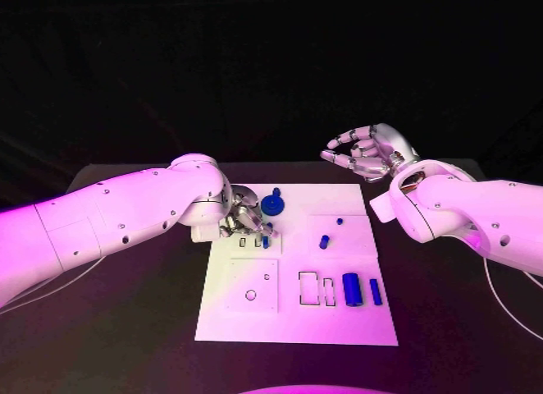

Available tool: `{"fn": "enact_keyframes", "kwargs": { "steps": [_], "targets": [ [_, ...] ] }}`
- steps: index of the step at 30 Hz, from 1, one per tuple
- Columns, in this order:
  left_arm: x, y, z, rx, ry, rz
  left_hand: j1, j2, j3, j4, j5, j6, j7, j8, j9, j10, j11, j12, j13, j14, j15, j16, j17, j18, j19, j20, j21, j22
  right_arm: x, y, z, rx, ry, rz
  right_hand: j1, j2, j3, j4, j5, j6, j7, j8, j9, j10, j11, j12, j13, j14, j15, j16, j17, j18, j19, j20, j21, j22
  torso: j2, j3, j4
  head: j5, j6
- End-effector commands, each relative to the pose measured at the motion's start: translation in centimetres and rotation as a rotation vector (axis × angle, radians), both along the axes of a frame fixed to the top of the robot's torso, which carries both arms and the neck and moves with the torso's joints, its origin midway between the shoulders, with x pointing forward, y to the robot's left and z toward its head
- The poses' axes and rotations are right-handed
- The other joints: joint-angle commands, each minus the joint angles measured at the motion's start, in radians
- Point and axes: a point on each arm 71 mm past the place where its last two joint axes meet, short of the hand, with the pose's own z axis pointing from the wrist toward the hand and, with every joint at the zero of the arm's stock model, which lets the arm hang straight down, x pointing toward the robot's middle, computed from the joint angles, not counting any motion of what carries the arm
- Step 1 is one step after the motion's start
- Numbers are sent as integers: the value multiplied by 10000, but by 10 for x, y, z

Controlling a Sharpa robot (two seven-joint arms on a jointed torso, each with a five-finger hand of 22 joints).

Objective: Assemble the parts on the task board

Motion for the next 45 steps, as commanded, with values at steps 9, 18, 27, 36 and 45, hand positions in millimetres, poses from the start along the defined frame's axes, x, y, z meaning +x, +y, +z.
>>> {"fn": "enact_keyframes", "kwargs": {
  "steps": [9,18,27,36,45],
  "targets": [
    [-2,-3,-1,215,247,-365,97,76,-4,-32,-46,23,-55,125,65,-41,-26,59,45,583,-76,-48,1249,-152,-68,40,-55,-21,0,2,0,-104,-107,159,-40,37,-64,-19,-55,-73,-6,54,-9,-67,-2,-62,458,896,-5,-50,2000,178,594,-27,-26,2111,-2,0,10,-4,-15],
    [-1,-3,-2,224,241,-327,418,260,131,-37,-2,37,-80,170,112,-71,-49,98,48,578,-97,-52,1245,-148,-85,28,-60,-28,0,4,0,-109,-71,210,-40,50,-67,-22,-67,-70,-9,63,-9,-57,-3,-50,465,899,-7,-47,2008,177,596,-28,-24,2112,7,-3,11,-18,-35],
    [-1,-4,-3,232,269,-320,824,428,359,-90,18,27,-117,212,159,-87,-83,128,52,582,-126,-47,1264,-147,-90,6,-60,-26,0,4,0,-112,-51,232,-33,69,-63,-27,-65,-65,-12,72,-8,-54,-5,-49,463,897,-9,-51,2002,178,594,-29,-31,2109,5,-6,15,-17,-68],
    [-1,-4,-4,164,333,-279,1269,566,765,-149,28,-5,-148,239,200,-100,-114,145,43,587,-154,-44,1279,-149,-91,-18,-56,-16,0,5,-1,-118,-27,251,-17,90,-53,-32,-52,-61,-14,80,-8,-44,-8,-37,470,900,-10,-47,2010,177,598,-30,-24,2113,-4,2,6,-13,-88],
    [-2,-4,-5,75,562,-332,1909,384,1817,-558,27,-72,-183,288,276,-144,-153,102,-44,601,-187,-33,1325,-149,-106,-52,-59,-17,0,5,-1,-127,9,278,-1,107,-45,-37,-28,-57,-17,87,-7,-46,-10,-40,465,897,-12,-53,2000,176,599,-31,-24,2113,-6,5,12,-21,-128]
  ]
}}
